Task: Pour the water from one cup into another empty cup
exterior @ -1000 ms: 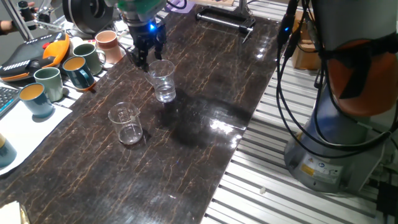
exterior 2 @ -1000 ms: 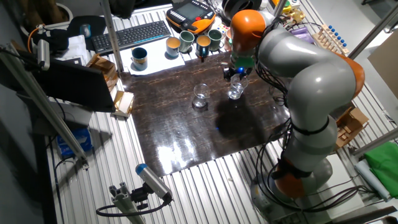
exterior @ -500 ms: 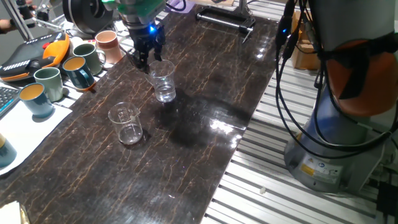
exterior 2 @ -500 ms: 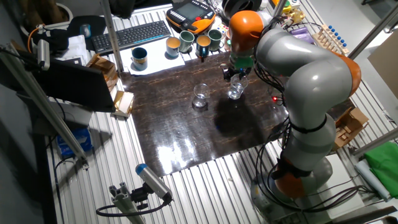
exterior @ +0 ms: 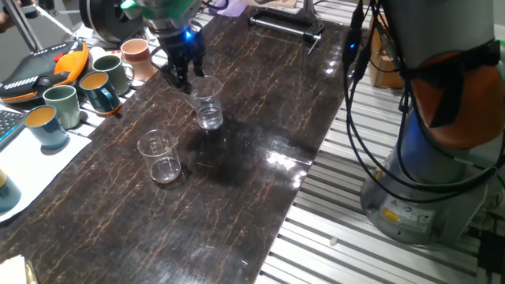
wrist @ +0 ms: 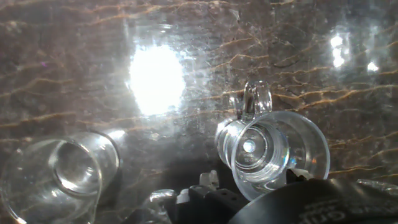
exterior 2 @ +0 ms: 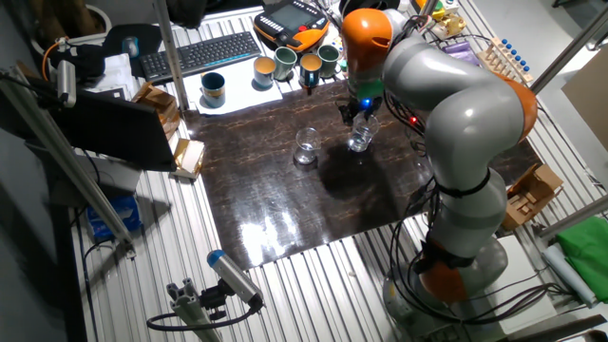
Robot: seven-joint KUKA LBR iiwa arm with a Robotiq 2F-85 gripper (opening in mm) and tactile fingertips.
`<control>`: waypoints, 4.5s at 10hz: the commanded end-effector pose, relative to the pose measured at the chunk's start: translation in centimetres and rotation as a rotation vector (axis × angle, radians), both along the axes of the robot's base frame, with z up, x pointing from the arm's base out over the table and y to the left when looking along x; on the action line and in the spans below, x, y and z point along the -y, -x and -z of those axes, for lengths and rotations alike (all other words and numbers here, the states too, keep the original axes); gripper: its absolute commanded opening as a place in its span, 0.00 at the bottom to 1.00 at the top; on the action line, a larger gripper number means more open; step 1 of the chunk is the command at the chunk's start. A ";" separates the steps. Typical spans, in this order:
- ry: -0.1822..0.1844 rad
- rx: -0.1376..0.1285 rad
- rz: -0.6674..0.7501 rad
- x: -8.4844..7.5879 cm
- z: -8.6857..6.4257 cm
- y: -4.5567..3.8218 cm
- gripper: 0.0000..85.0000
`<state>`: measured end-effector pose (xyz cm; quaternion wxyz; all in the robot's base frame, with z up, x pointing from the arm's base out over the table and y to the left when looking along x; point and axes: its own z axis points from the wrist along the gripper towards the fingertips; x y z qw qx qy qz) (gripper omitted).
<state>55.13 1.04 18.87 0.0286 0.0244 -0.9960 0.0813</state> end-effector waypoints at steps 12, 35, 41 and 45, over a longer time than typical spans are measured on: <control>0.018 0.082 -0.032 -0.4 6.1 -0.93 0.64; -0.008 0.035 -0.075 -0.1 5.3 -1.02 0.01; -0.007 0.041 -0.080 -0.3 4.9 -0.96 0.01; -0.007 0.046 -0.083 -0.3 4.9 -0.91 0.01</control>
